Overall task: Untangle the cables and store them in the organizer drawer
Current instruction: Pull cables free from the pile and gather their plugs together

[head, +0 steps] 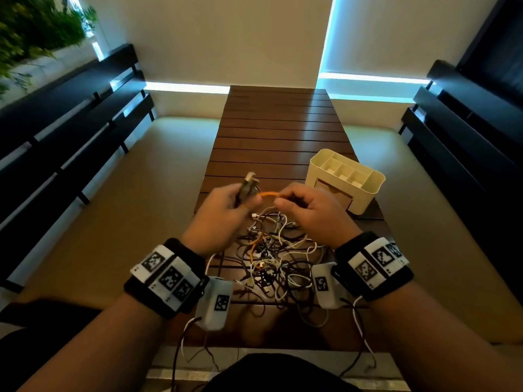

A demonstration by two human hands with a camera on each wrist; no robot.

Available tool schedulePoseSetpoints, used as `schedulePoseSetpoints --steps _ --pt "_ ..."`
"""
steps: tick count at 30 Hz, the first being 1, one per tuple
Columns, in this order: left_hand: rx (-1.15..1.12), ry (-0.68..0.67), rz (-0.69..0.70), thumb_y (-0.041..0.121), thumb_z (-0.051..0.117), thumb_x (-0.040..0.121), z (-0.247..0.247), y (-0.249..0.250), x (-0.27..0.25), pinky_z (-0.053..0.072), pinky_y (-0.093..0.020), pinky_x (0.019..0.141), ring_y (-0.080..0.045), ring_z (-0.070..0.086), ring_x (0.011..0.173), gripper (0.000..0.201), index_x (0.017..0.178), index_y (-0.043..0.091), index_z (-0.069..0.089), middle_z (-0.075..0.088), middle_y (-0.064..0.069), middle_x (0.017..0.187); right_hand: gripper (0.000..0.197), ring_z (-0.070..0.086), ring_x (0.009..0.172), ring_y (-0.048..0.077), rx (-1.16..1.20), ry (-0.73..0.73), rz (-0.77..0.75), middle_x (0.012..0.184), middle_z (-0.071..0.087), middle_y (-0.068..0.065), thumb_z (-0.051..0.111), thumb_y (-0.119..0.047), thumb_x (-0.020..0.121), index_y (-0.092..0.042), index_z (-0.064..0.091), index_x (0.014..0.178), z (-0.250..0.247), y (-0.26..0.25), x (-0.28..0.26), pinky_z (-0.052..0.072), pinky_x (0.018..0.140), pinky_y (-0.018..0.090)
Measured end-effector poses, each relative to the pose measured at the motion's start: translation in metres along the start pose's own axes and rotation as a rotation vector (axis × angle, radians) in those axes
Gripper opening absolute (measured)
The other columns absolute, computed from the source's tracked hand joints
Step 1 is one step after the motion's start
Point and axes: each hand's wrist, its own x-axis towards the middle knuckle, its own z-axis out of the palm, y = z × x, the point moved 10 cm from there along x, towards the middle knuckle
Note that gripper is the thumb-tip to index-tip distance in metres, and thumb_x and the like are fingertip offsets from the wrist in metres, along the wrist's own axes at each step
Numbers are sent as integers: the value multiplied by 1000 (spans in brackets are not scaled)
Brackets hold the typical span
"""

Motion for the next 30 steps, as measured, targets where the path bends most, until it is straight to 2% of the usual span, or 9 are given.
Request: schedulePoseSetpoints --steps 2,4,7,9,13,18,24,26,30 --pt "-270 107 -77 17 51 100 -26 -5 -1 31 -19 46 -5 35 43 19 82 14 56 42 11 52 14 51 62 4 110 31 136 70 56 -10 56 -29 99 -23 66 91 -3 26 -7 45 63 23" --pt "-299 99 -143 20 52 100 -41 -13 -2 26 -25 45 -12 28 45 21 82 10 59 36 5 54 18 50 63 6 176 56 210 66 55 -15 54 -32 100 -24 68 92 -7 42 -13 46 66 33" --pt "225 -78 -283 26 57 98 -35 -33 -7 33 -24 49 -11 39 50 22 84 12 67 48 3 60 17 56 70 10 127 102 220 74 62 -11 55 -33 99 -27 69 90 -15 43 -13 48 69 34" --pt "404 -88 -306 27 55 100 -32 -42 -7 34 -21 50 -8 41 51 24 82 15 65 50 2 63 16 60 76 14 29 69 203 80 65 -4 57 -34 97 -27 70 89 -16 38 -9 50 70 32" --pt "385 130 -170 24 52 102 -34 -21 0 29 -22 50 -7 39 52 20 85 19 61 49 5 65 12 56 65 2 -179 -164 194 77 64 -8 59 -35 96 -34 67 87 5 35 -5 42 60 16" --pt "378 -87 21 25 56 99 18 -1 8 39 -25 57 -13 52 63 15 92 16 65 61 0 75 10 58 69 7 -145 -168 84 77 64 -6 60 -29 97 -28 68 91 14 9 0 43 56 11" --pt "250 -164 73 25 57 99 23 2 6 39 -28 59 -6 45 59 18 84 19 62 54 6 68 8 59 67 7 -34 -39 -19 79 67 -5 64 -25 94 -21 71 94 -7 -11 0 48 61 17" --pt "181 -109 88 23 55 100 15 8 4 39 -25 58 -1 46 55 17 85 17 63 55 13 64 8 61 69 12 7 -7 -25 80 68 -4 62 -26 95 -23 70 96 -10 -11 -1 50 63 22" --pt "-311 75 -26 19 49 102 -23 -2 9 28 -24 44 -9 30 43 22 84 11 60 37 10 50 14 60 66 14 97 28 121 74 62 -2 56 -28 99 -24 67 92 -8 19 -8 52 63 28"
